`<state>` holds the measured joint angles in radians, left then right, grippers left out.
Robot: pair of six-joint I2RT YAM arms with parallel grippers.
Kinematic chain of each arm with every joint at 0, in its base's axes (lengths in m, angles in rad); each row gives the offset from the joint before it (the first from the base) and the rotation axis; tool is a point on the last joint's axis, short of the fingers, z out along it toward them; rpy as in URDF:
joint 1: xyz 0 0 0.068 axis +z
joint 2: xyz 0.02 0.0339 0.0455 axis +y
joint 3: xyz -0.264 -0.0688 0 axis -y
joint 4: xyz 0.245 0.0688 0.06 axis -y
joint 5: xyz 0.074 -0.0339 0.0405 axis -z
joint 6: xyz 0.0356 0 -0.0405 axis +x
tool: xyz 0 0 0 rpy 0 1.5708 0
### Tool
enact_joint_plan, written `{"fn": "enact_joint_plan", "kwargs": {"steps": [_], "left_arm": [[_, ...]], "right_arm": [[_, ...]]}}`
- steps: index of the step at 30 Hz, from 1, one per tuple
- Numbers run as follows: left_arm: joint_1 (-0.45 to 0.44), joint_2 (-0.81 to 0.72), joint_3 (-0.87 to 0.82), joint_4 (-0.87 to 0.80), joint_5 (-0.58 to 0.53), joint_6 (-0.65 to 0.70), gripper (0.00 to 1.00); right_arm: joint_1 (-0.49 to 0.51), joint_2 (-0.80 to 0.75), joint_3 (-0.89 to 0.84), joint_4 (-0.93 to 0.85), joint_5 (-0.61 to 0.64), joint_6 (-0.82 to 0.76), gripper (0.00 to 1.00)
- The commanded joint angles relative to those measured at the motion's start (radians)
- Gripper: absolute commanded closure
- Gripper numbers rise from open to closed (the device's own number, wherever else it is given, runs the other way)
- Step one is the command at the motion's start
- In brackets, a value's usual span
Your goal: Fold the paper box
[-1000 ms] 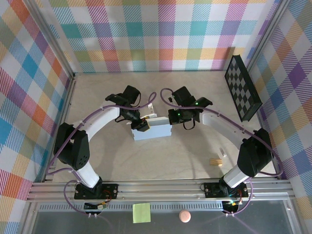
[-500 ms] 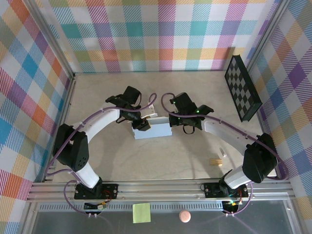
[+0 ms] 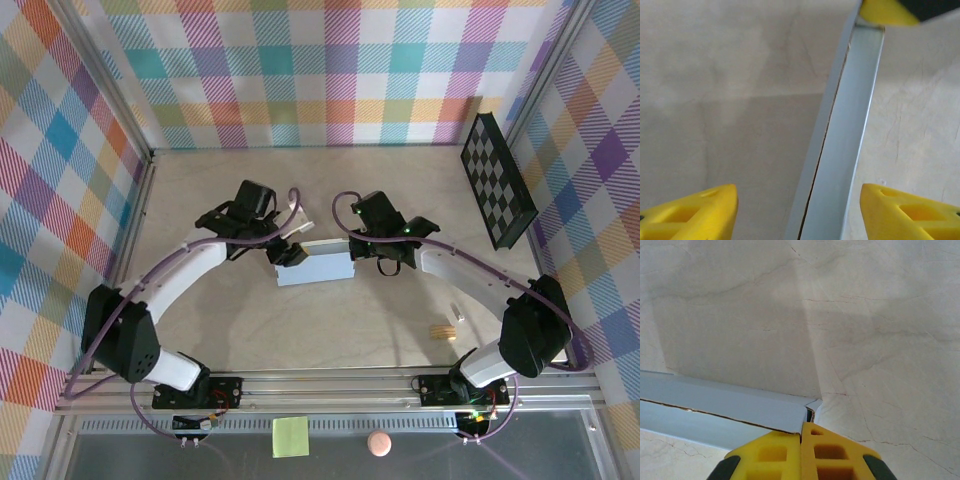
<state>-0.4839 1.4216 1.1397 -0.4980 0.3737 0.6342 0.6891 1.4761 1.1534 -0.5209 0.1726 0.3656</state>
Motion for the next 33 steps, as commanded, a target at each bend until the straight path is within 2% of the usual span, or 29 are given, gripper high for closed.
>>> {"fn": "enact_joint_plan", "kwargs": {"steps": [1, 6, 10, 14, 17, 26, 33], "left_arm": [[0.000, -0.097, -0.048, 0.098, -0.039, -0.157, 0.34], [0.006, -0.209, -0.108, 0.160, -0.164, -0.404, 0.34], [0.012, -0.268, -0.109, 0.095, -0.215, -0.574, 0.36], [0.015, -0.292, -0.111, -0.007, -0.210, -0.661, 0.36], [0.014, -0.283, -0.108, -0.078, -0.174, -0.644, 0.37], [0.015, -0.218, -0.090, -0.188, -0.234, -0.550, 0.43], [0.016, -0.152, -0.054, -0.189, -0.300, -0.513, 0.46]], "right_arm": [[0.007, -0.022, -0.017, -0.028, 0.018, 0.007, 1.00], [0.010, -0.023, -0.011, -0.030, 0.019, 0.013, 1.00], [0.012, -0.020, 0.000, -0.035, 0.019, 0.014, 1.00], [0.013, -0.008, 0.014, -0.047, 0.016, 0.014, 1.00], [0.015, -0.002, 0.020, -0.048, 0.010, 0.017, 1.00], [0.018, 0.016, 0.048, -0.069, 0.008, 0.015, 1.00], [0.021, 0.018, 0.052, -0.075, 0.012, 0.019, 1.00]]}}
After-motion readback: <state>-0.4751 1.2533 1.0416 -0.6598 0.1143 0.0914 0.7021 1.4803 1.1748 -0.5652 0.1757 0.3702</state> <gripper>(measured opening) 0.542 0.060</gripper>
